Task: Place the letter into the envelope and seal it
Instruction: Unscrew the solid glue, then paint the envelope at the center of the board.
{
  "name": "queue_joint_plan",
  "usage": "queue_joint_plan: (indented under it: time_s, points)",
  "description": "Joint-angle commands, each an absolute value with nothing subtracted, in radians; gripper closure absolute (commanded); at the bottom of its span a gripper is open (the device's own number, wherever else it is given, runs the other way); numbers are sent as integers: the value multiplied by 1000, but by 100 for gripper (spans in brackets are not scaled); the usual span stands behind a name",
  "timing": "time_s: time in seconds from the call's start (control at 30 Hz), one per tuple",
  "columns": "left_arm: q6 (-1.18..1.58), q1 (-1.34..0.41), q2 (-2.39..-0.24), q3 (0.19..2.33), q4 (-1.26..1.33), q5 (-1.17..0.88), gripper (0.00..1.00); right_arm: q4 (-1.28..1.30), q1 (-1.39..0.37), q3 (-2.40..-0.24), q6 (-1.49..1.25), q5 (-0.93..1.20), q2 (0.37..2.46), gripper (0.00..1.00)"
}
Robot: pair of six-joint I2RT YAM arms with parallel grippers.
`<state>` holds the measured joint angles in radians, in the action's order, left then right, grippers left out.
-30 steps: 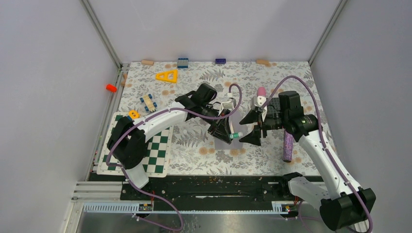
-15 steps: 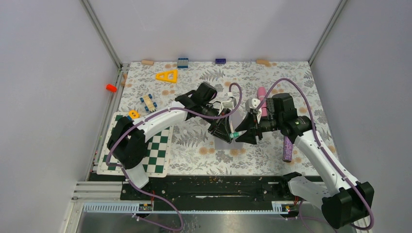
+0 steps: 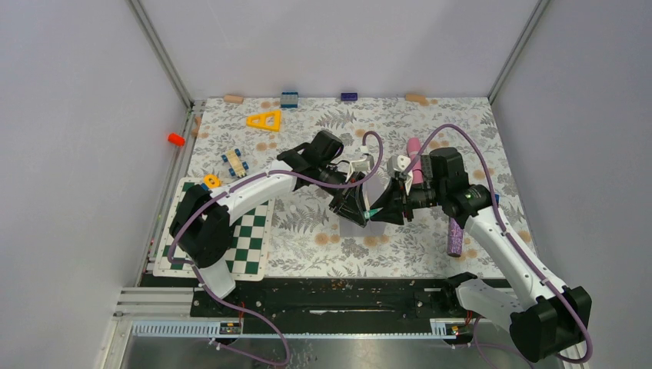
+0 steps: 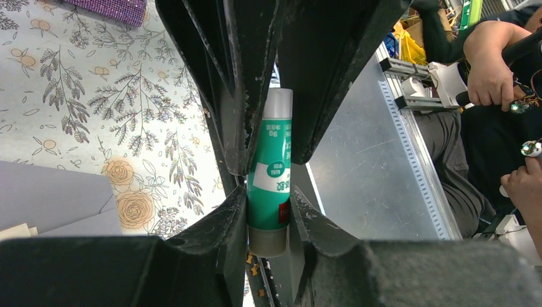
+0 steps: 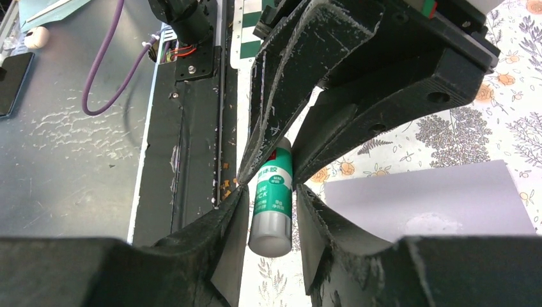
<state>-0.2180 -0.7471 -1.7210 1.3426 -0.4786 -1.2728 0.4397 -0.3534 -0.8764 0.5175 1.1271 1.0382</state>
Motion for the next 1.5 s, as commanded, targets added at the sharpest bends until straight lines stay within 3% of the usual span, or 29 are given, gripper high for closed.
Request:
queue_joint_plan:
  time_s: [0.0,0.23,0.3,0.4,0.57,0.63,0.77,1.0,1.1,1.27,1.47]
  points:
    - [-238,-752,-1703,1389,-460,-1300,90,409,-368,-870,516,1142,1032,60]
    - [-238,-750,-1703,1391,-460,-1296,90,410,-372,-875,510,1151,1035,92]
    - [-236,-751,-1703,1391,-460,-1291,85,410,-371,-876,506,1155,1035,100]
    - [-237,-747,-1700,1392,-460,-1278,61,412,-371,-880,500,1137,1030,100]
    - [-196,-661,-1653,1358,-370,-1212,5,484,-370,-925,519,995,1004,100]
    - [-55,-583,-1630,1298,-185,-1182,1,536,-368,-950,555,914,997,100]
    - [250,-459,-1638,1168,195,-1096,1,608,-369,-985,611,767,1011,100]
    - [352,-459,-1686,1057,270,-851,21,609,-369,-1056,570,487,1164,100]
    - [480,-459,-1716,1002,376,-815,31,608,-368,-1115,500,445,1278,100]
    - [654,-460,-1800,977,433,-786,59,650,-375,-1239,360,434,1455,100]
    - [722,-470,-1901,992,437,-738,85,663,-425,-1286,271,353,1570,100]
